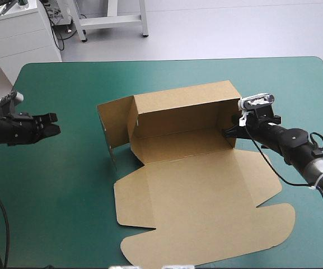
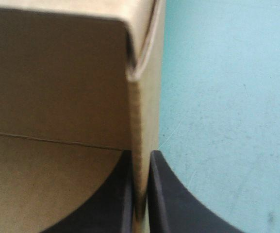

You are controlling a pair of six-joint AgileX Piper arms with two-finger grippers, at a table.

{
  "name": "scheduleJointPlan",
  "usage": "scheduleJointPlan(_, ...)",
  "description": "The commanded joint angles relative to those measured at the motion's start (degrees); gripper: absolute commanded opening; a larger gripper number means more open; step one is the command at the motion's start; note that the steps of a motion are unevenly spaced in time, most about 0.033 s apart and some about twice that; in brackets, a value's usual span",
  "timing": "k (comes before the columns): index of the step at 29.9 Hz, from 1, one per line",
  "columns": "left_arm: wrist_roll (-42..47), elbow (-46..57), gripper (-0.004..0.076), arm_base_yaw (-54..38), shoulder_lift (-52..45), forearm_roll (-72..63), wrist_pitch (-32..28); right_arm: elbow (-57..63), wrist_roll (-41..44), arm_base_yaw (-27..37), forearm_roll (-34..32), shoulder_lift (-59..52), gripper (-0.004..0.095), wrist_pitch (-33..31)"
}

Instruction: Fold the box

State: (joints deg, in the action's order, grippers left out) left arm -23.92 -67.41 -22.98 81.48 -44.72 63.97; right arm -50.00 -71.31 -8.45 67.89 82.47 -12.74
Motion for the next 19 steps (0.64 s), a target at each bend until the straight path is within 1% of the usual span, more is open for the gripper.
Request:
scheduleJointPlan(1, -2.81, 3.64, -0.0032, -2.43, -2.35, -8.52, -2.90, -1.71, 0.86, 0.06, 0.95, -1.42, -0.0023, -0.44)
scheduleJointPlan(3, -5.53, 6.22, -0.0032, -3.72, -2.35, -12.81, -2.87, -1.71, 3.64, 0.17, 0.33, -1.42, -0.0023, -1.13)
scheduleJointPlan(4, -7.25, 7.26, -0.0032, -4.38, -2.35, -14.86, -2.46, -1.71, 6.09, 0.17, -1.18, -1.42, -0.0023, -1.61)
scheduleJointPlan(6, -9.39, 8.55, -0.0032, -5.35, -2.35, -17.37, -1.92, -2.37, 11.65, 0.17, -7.55, -1.42, -0.0023, -3.54)
scheduleJointPlan(7, -9.65, 9.00, -0.0032, -5.39, -2.35, -17.68, -1.82, -3.08, 15.78, 0.28, -12.38, -1.42, -0.0023, -5.30)
scheduleJointPlan(9, -10.16, 9.12, -0.0032, -5.39, -2.35, -17.31, -1.95, -5.48, 24.92, 0.75, -21.85, -1.42, -0.0023, -9.42)
scheduleJointPlan(11, -10.94, 9.12, -0.0032, -5.39, -2.35, -17.31, -1.95, -9.08, 35.75, 1.62, -31.62, -1.42, -0.0023, -15.03)
scheduleJointPlan(13, -11.06, 9.12, -0.0032, -5.39, -2.35, -17.43, -2.11, -12.99, 43.84, 2.34, -39.10, -1.42, -0.0023, -20.29)
scheduleJointPlan(16, -11.06, 9.12, -0.0032, -5.39, -2.35, -17.53, -2.37, -19.79, 52.59, 3.10, -46.46, -1.42, -0.0023, -29.35)
scheduleJointPlan(19, -11.06, 9.12, -0.0032, -5.39, -2.35, -17.53, -2.73, -26.60, 57.01, 3.10, -49.02, -1.42, -0.0022, -36.36)
